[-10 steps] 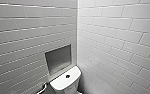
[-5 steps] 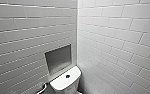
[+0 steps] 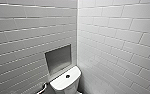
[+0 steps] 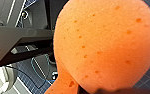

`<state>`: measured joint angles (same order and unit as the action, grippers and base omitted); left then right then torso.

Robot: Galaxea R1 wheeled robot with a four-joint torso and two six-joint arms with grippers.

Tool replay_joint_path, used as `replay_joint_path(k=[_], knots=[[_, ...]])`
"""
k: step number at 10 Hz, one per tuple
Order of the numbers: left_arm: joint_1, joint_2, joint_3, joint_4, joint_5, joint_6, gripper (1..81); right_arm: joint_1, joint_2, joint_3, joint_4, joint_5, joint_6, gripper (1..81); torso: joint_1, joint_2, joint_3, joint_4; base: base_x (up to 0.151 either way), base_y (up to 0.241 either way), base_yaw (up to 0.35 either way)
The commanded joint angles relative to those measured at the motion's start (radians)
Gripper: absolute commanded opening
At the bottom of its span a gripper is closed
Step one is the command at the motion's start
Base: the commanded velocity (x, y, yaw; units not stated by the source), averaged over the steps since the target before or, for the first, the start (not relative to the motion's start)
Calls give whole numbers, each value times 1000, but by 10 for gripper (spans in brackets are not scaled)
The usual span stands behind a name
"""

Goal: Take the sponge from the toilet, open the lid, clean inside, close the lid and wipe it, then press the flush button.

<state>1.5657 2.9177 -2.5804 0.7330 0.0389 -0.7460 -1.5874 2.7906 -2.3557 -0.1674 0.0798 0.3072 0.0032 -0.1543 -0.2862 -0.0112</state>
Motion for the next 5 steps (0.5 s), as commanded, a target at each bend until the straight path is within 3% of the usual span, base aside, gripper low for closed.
replay_joint_path(k=[1,2,3,5], knots=[[-51,-13,37,-455,32,491,811,20,-24,32,5,-55,0,10,0,0,0,0,0,0,0],[-57,-24,58,-538,32,574,811,20,-38,59,2,-54,0,10,0,0,0,0,0,0,0],[-62,-67,131,-578,32,605,811,20,-78,132,2,-52,0,10,0,0,0,0,0,0,0],[-77,-175,299,-573,22,605,811,20,-144,231,8,-5,0,10,0,0,0,0,0,0,0]])
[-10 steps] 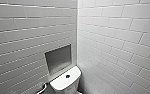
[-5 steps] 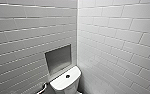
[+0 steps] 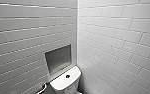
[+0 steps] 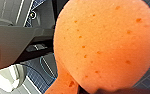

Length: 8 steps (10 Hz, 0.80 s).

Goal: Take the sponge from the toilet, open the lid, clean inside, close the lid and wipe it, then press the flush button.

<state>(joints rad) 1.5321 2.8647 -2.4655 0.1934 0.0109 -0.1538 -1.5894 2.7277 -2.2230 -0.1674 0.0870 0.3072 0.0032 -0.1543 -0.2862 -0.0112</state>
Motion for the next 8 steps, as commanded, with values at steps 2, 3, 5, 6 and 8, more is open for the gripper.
replay_joint_path(k=[2,3,5,6,8], knots=[[-74,-226,358,-31,49,19,811,25,-125,155,6,-4,7,10,0,0,0,0,0,0,0],[-94,-276,440,-32,49,20,811,27,-145,183,6,-4,9,10,0,0,0,0,0,0,0],[-135,-363,583,-31,49,20,811,33,-184,231,5,-4,9,10,0,0,0,0,0,0,0],[-170,-416,667,-32,53,19,811,38,-196,249,5,-4,9,10,0,0,0,0,0,0,0],[-249,-533,833,-42,60,13,811,38,-207,264,6,-3,10,10,0,0,-22,0,0,0,0]])
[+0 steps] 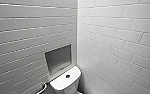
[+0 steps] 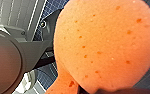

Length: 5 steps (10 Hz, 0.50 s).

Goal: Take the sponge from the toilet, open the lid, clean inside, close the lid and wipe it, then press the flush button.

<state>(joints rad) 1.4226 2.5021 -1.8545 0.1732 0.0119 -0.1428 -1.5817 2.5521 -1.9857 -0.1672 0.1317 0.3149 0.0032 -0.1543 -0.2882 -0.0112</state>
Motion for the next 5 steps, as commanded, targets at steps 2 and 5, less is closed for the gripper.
replay_joint_path(k=[2,5], knots=[[-224,-268,367,-26,60,2,811,30,-37,30,8,-26,3,10,0,0,-41,0,0,0,0],[-398,-367,532,-100,129,-4,811,31,-63,68,8,-1,4,10,0,0,-97,0,0,0,0]])
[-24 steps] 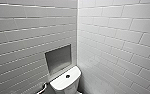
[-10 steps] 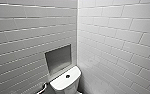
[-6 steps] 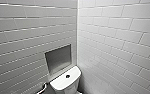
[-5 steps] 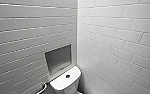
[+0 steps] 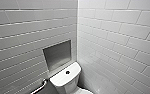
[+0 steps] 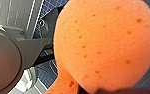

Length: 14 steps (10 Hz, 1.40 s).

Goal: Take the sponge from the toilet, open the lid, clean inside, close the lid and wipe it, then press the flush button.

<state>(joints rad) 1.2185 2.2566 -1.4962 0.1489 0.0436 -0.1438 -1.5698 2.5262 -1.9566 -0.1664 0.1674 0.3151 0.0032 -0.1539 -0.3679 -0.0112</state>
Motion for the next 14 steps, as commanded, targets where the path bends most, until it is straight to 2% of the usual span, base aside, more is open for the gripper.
replay_joint_path(k=[1,3,4,7,10,11,12,14], knots=[[-266,-132,211,-109,151,-3,811,20,-39,44,5,-36,4,10,0,0,-37,0,0,0,0],[-394,-132,260,-167,251,-3,811,20,-39,44,4,-36,4,10,1,0,-72,0,0,0,0],[-449,-124,260,-198,274,-3,811,20,-39,44,4,-34,4,10,1,1,-49,0,0,0,0],[-627,-113,261,-292,341,-3,811,20,-37,44,5,-34,4,10,2,2,-56,0,0,0,0],[-782,-89,241,-382,349,-15,811,18,-31,39,5,-34,4,10,2,2,-57,0,0,0,0],[-826,-75,218,-399,346,-49,811,20,-30,38,5,-34,4,10,2,2,-57,0,0,0,0],[-874,-58,191,-399,346,-89,811,20,-30,38,5,-34,4,10,2,2,-88,0,0,0,0],[-967,-18,139,-399,349,-172,811,23,-28,39,5,-34,4,10,2,2,-112,0,0,0,0]])
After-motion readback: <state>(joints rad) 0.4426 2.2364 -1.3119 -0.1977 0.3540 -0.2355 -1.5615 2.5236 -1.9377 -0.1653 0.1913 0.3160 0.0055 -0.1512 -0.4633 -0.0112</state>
